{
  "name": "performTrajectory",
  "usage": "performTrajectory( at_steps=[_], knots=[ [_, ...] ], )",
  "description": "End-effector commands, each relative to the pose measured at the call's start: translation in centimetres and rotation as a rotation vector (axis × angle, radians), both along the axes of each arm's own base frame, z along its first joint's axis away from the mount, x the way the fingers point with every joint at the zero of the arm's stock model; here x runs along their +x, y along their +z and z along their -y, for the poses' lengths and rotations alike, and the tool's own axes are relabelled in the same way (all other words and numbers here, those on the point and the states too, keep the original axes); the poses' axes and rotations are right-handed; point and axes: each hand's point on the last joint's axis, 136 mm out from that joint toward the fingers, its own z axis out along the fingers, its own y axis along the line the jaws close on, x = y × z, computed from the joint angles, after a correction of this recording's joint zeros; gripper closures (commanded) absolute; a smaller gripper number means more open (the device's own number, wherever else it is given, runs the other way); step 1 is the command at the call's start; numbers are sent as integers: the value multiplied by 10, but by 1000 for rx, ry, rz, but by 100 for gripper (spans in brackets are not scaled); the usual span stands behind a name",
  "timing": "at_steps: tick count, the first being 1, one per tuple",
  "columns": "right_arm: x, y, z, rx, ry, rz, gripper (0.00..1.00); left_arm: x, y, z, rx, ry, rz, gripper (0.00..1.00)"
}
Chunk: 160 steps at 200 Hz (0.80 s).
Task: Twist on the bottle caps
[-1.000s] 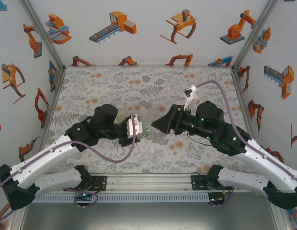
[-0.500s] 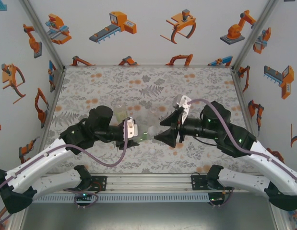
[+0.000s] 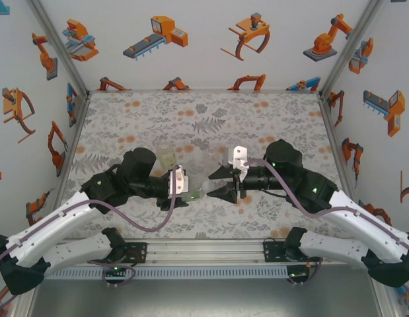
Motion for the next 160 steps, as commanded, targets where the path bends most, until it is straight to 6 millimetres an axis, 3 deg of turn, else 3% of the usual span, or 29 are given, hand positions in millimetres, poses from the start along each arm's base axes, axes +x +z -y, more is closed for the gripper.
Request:
performTrajectory(
  at_steps=[1, 28, 61, 83, 100, 160],
  knots=[
    [-4, 17, -4, 56, 41, 52, 57, -10, -3, -5, 8, -46, 16, 100],
    [-2, 16, -4, 51, 31, 52, 61, -8, -3, -5, 12, -45, 36, 100],
    [-2, 13, -6, 46, 31, 30, 80, -4, -5, -2, 23, -39, 43, 100],
    [3, 12, -8, 53, 0, -27, 88, 0, -7, -1, 35, -28, 44, 100],
    [15, 14, -8, 78, -83, -97, 100, 1, -9, -2, 42, -21, 46, 100],
    [73, -1, 7, 202, -518, -626, 100, 10, -15, -3, 42, 26, 69, 100]
  ],
)
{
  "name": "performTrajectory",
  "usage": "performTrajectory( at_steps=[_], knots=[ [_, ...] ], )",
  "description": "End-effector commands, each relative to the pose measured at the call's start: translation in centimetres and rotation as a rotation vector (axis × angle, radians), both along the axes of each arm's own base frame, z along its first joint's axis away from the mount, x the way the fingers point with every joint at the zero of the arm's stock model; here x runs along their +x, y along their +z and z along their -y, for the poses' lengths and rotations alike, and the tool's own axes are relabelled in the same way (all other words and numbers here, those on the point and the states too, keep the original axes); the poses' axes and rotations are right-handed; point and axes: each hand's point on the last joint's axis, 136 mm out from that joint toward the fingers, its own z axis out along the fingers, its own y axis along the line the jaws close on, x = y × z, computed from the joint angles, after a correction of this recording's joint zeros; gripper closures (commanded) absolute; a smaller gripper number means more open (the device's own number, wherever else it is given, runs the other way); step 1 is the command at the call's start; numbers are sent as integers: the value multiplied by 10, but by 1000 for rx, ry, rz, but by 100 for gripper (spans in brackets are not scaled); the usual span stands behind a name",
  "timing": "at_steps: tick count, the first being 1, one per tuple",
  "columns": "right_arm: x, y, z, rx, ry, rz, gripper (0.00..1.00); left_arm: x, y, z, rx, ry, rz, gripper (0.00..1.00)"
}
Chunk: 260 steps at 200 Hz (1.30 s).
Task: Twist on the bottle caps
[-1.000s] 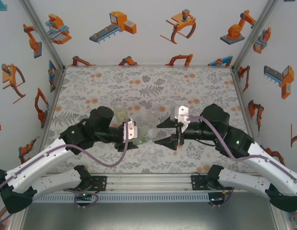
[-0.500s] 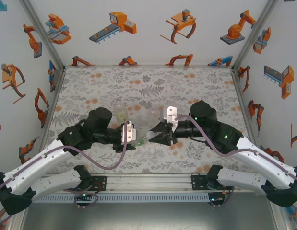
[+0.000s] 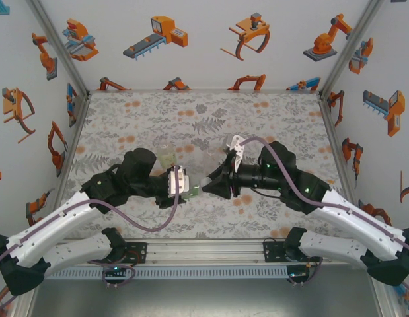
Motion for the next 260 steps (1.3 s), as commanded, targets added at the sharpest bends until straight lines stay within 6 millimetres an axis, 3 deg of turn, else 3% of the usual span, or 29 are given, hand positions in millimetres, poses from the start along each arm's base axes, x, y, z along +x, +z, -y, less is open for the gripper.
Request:
performTrajectory(
  at_steps=[1, 25, 44, 59, 101, 121, 144, 168, 260],
  knots=[
    [43, 11, 12, 136, -316, -276, 100, -4, -5, 2, -2, -33, 23, 100],
    [62, -11, 30, 160, -549, -576, 100, 9, -8, 1, -5, 30, 58, 100],
    [65, -31, 42, 163, -687, -802, 100, 16, -7, 2, -20, 66, 78, 100],
    [64, -35, 40, 190, -703, -882, 100, 18, -8, 3, -23, 76, 81, 100],
    [65, -37, 41, 169, -706, -866, 100, 21, -11, 7, -15, 77, 70, 99],
    [63, -36, 38, 156, -687, -865, 63, 21, -11, 8, -13, 73, 64, 98],
    [62, -36, 33, 142, -667, -862, 50, 22, -12, 10, -9, 72, 63, 98],
    [61, -36, 29, 136, -645, -863, 46, 23, -13, 10, -6, 75, 63, 98],
    [58, -50, 24, 83, -639, -890, 53, 31, -12, 11, -5, 108, 73, 99]
  ],
)
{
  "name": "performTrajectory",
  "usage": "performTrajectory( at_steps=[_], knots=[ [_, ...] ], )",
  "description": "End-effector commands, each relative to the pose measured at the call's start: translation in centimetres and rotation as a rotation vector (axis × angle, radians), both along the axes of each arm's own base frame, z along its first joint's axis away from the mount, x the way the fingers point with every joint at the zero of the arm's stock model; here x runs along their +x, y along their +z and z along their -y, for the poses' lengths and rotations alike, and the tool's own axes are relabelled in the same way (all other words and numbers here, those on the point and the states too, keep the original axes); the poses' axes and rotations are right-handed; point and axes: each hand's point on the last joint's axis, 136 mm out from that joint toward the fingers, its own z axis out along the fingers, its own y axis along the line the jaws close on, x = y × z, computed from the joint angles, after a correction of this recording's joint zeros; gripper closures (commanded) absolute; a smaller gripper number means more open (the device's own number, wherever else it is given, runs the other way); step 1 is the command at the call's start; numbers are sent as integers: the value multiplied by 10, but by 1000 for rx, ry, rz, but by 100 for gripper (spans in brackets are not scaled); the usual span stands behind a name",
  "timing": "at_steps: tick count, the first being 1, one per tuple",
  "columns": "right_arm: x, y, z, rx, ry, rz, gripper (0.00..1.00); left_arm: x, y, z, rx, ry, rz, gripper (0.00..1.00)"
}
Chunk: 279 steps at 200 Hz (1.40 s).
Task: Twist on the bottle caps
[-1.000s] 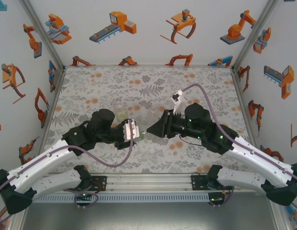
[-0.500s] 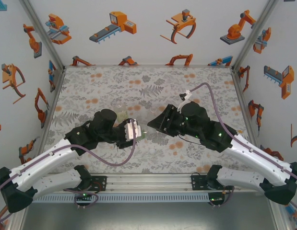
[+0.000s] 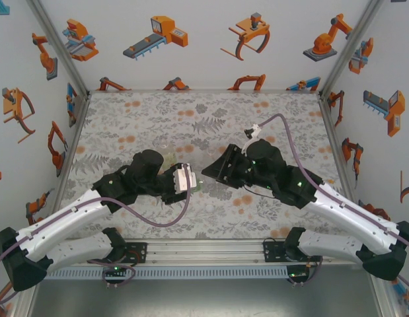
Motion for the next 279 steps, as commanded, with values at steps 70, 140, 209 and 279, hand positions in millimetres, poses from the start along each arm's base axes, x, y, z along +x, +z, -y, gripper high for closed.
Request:
performTrajectory(
  at_steps=[70, 140, 209, 279],
  knots=[
    [0, -4, -5, -6, 18, -40, 57, 2, 14, 5, -45, -3, 32, 99],
    [-1, 1, -8, 21, 23, -46, 57, 6, 14, 5, -42, 15, 40, 99],
    [2, 4, -4, 28, 9, -31, 74, 5, 15, 8, -54, 8, 31, 67],
    [16, 6, 36, -92, -37, 31, 81, 6, 35, 6, -127, 31, 51, 13]
  ],
)
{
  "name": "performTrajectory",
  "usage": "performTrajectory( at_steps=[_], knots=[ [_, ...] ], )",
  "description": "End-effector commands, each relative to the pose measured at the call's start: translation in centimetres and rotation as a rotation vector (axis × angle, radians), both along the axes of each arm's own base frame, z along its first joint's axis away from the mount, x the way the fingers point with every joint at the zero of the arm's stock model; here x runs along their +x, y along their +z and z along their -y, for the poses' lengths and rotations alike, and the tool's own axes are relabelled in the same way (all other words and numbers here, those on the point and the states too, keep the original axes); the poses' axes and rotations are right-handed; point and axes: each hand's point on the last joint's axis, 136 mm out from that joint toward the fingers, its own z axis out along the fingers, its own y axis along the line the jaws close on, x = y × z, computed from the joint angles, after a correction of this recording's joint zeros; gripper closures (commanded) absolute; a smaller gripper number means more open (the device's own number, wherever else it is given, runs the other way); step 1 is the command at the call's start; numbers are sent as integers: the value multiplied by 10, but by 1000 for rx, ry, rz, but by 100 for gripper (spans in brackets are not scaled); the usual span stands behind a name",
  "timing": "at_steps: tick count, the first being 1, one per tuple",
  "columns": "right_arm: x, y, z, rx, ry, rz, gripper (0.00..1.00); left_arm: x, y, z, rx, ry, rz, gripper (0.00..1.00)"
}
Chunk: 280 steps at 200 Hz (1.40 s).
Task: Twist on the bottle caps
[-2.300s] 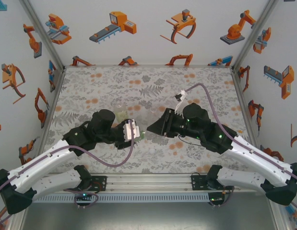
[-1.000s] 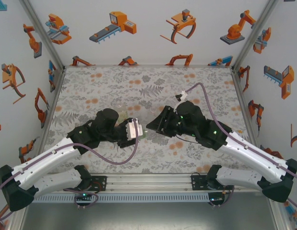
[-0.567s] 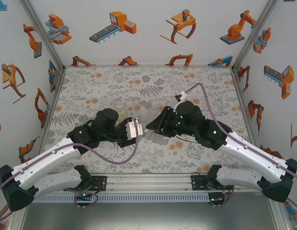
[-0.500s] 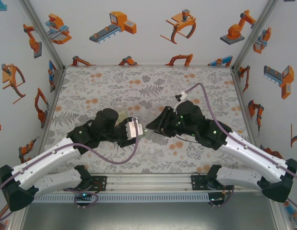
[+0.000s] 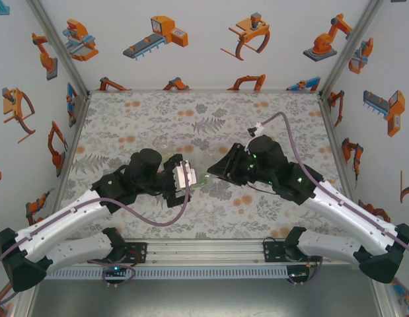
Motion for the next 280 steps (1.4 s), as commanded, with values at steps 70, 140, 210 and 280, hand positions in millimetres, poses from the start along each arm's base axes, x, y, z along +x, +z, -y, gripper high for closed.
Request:
performTrajectory(
  at_steps=[70, 140, 210, 280],
  knots=[
    [36, 9, 103, -398, -77, 85, 83, 21, 24, -18, -116, 175, -45, 11],
    [130, -9, 139, -734, -58, 76, 82, 50, 19, -62, -144, 483, -133, 8],
    [254, -41, 149, -832, -88, 63, 82, 35, 7, -101, -64, 588, -181, 8],
    [309, -84, 140, -890, -21, -29, 80, 27, 20, -133, -164, 640, -21, 3]
  ],
)
